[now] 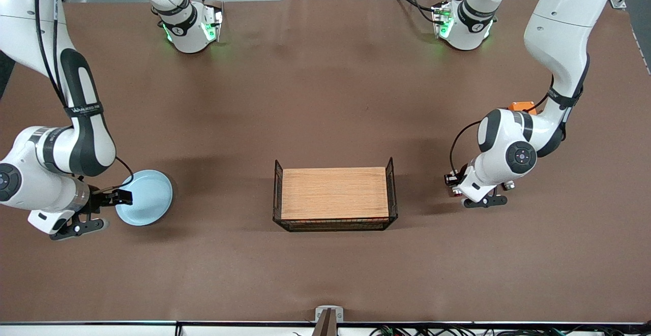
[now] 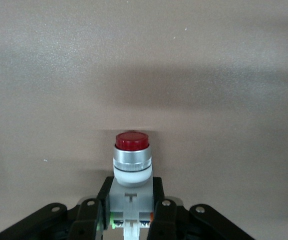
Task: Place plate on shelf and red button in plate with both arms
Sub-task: 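Grasp the plate rim with the right gripper while the left gripper grasps the button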
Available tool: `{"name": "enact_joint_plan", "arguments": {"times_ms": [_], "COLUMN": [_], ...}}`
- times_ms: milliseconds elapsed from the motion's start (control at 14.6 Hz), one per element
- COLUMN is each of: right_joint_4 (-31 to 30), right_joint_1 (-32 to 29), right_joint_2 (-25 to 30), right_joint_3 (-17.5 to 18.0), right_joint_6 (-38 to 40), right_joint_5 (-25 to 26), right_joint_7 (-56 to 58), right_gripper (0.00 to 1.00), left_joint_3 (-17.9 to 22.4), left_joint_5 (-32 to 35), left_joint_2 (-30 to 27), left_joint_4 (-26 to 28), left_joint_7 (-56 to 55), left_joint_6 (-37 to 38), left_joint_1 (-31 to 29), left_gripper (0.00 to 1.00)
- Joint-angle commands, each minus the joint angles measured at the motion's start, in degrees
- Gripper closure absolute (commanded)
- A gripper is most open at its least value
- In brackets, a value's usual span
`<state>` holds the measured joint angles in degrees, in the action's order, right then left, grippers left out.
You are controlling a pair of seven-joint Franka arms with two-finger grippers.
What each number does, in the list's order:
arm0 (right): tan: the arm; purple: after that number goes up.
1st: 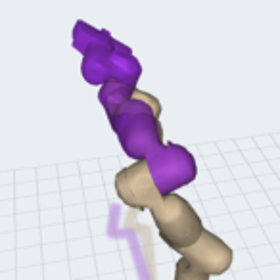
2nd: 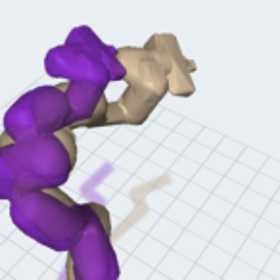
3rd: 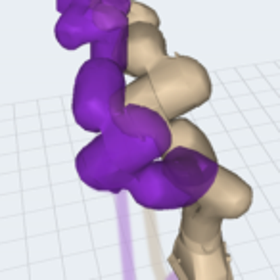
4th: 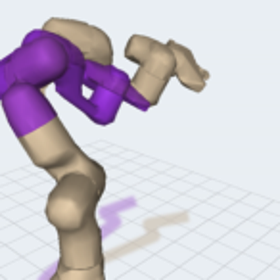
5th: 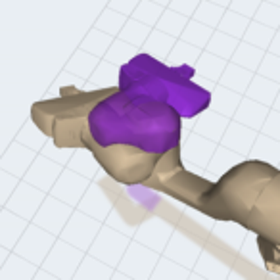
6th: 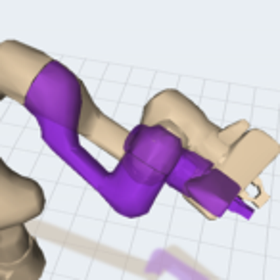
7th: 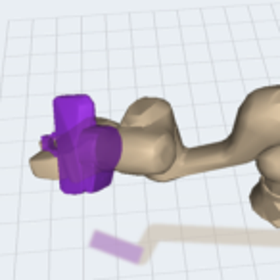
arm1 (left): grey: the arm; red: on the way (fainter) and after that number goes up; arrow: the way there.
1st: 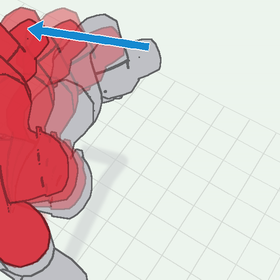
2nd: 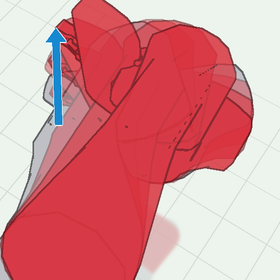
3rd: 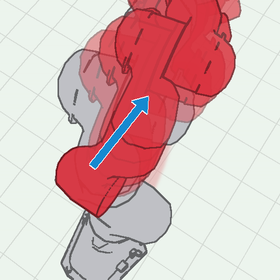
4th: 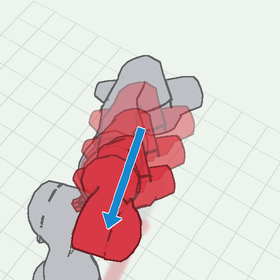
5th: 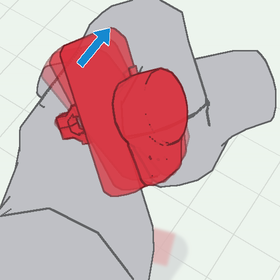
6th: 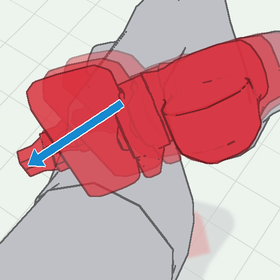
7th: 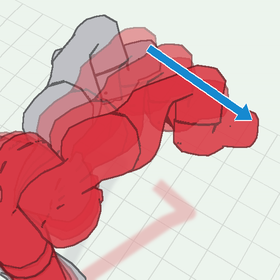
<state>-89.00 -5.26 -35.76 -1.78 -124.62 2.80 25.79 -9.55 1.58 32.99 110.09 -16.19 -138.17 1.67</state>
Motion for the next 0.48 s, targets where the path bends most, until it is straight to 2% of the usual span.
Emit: {"name": "enact_joint_plan", "arguments": {"times_ms": [0, 69, 411], "right_joint_4": [1.2, 1.1, 0.6], "right_joint_1": [-1.3, -1.5, -2.4], "right_joint_2": [-3.2, -4.5, -7.0], "right_joint_3": [0.5, 0.5, 0.5], "right_joint_6": [-6.1, -8.1, -8.3], "right_joint_5": [1.1, 1.1, 0.8], "right_joint_7": [10.7, 11.5, 10.8], "right_gripper": [0.0, 0.0, 0.0], "left_joint_3": [0.0, 0.0, -0.2], "left_joint_5": [1.4, 1.4, 1.4], "left_joint_2": [-0.4, -0.8, -4.8], "left_joint_4": [-0.6, -0.6, -0.7], "left_joint_7": [-1.7, -1.7, -1.7], "left_joint_6": [0.4, 0.6, 3.1], "left_joint_1": [0.0, -0.1, -0.4], "left_gripper": [0.72, 0.72, 0.71]}}
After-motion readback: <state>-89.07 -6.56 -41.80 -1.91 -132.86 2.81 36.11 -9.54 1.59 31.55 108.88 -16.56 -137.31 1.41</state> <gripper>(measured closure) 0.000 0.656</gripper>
